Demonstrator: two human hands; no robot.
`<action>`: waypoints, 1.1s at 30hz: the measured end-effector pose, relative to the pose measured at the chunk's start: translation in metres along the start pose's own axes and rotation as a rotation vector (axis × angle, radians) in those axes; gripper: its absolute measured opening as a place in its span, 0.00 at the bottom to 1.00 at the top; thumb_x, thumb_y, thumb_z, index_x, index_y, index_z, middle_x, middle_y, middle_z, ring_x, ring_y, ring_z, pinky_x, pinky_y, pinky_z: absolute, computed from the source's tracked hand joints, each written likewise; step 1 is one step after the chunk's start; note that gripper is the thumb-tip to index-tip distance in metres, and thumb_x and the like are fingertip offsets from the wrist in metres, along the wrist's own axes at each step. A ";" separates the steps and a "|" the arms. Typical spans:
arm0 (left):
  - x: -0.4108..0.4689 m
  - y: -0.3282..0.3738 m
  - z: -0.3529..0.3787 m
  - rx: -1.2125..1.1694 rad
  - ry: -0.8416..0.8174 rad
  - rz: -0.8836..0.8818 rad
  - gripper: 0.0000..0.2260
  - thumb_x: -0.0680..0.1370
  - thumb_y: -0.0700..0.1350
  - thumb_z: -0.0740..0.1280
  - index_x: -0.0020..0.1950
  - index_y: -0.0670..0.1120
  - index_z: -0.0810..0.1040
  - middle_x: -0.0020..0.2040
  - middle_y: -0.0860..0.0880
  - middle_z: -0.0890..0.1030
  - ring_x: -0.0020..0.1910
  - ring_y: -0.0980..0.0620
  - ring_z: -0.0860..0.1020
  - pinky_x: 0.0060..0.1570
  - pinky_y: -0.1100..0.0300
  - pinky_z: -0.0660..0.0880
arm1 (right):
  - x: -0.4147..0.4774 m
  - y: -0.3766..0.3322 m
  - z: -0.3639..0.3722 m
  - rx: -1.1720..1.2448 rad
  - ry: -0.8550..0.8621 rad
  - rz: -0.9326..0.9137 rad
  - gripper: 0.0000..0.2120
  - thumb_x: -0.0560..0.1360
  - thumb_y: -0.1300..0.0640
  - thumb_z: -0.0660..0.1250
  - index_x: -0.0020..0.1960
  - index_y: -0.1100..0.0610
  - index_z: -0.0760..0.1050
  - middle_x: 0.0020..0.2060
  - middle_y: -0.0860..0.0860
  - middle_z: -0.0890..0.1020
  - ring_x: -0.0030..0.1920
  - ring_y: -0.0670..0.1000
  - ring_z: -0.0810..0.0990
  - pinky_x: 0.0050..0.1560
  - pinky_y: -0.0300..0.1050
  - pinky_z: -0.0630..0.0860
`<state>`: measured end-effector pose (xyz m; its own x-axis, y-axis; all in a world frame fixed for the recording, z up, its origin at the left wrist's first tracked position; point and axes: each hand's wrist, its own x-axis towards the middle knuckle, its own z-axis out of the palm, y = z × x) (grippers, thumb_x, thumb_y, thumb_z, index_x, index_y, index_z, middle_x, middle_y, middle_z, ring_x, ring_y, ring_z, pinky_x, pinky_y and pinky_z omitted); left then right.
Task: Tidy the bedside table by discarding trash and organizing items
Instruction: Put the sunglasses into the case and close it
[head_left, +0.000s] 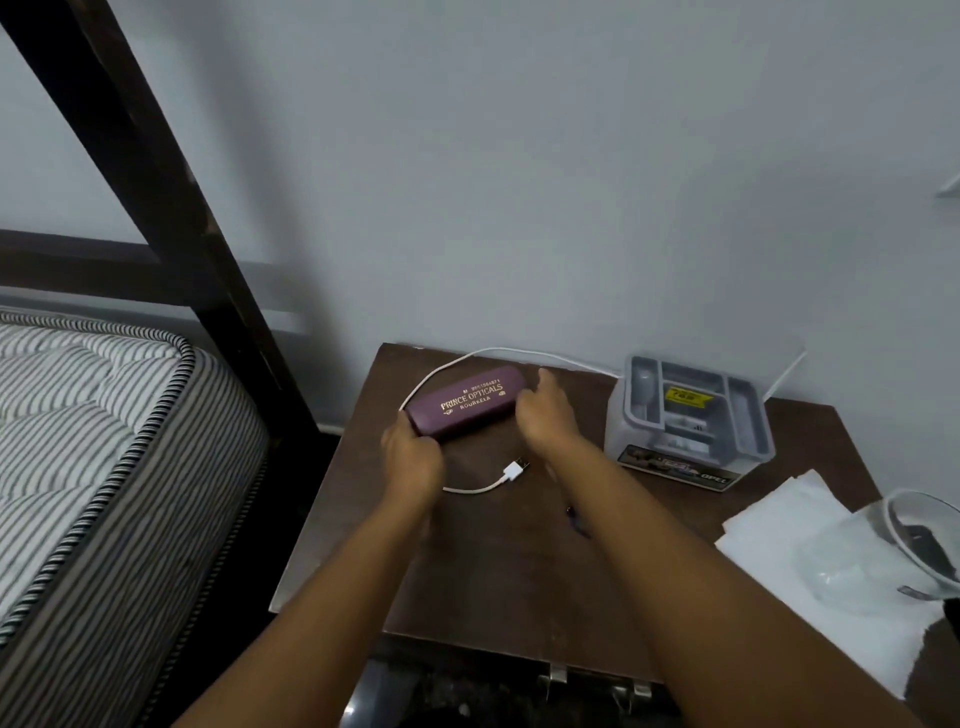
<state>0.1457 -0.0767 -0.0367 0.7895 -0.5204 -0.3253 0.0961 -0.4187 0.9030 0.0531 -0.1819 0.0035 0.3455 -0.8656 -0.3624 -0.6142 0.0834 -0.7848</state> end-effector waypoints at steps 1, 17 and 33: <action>0.005 -0.004 0.002 -0.019 -0.006 0.002 0.29 0.63 0.38 0.51 0.62 0.47 0.74 0.58 0.40 0.77 0.57 0.40 0.76 0.61 0.44 0.73 | 0.005 0.000 0.003 0.008 -0.009 0.012 0.25 0.78 0.62 0.51 0.75 0.60 0.54 0.74 0.57 0.60 0.73 0.57 0.60 0.72 0.48 0.57; -0.110 -0.049 -0.041 -0.049 -0.054 0.154 0.22 0.76 0.31 0.62 0.70 0.42 0.68 0.67 0.46 0.74 0.66 0.50 0.72 0.70 0.49 0.65 | -0.138 0.070 -0.017 0.263 0.245 -0.039 0.18 0.76 0.64 0.60 0.63 0.52 0.75 0.57 0.48 0.79 0.56 0.45 0.76 0.58 0.40 0.70; -0.128 -0.066 -0.027 0.166 -0.245 0.230 0.22 0.76 0.31 0.63 0.70 0.40 0.68 0.67 0.44 0.72 0.63 0.57 0.69 0.57 0.75 0.59 | -0.177 0.119 -0.029 0.214 0.312 0.053 0.18 0.74 0.69 0.60 0.62 0.61 0.76 0.57 0.57 0.80 0.50 0.48 0.76 0.55 0.38 0.68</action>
<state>0.0547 0.0374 -0.0472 0.6087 -0.7692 -0.1946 -0.1822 -0.3742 0.9093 -0.1016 -0.0335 -0.0115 0.0646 -0.9632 -0.2609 -0.4520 0.2049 -0.8682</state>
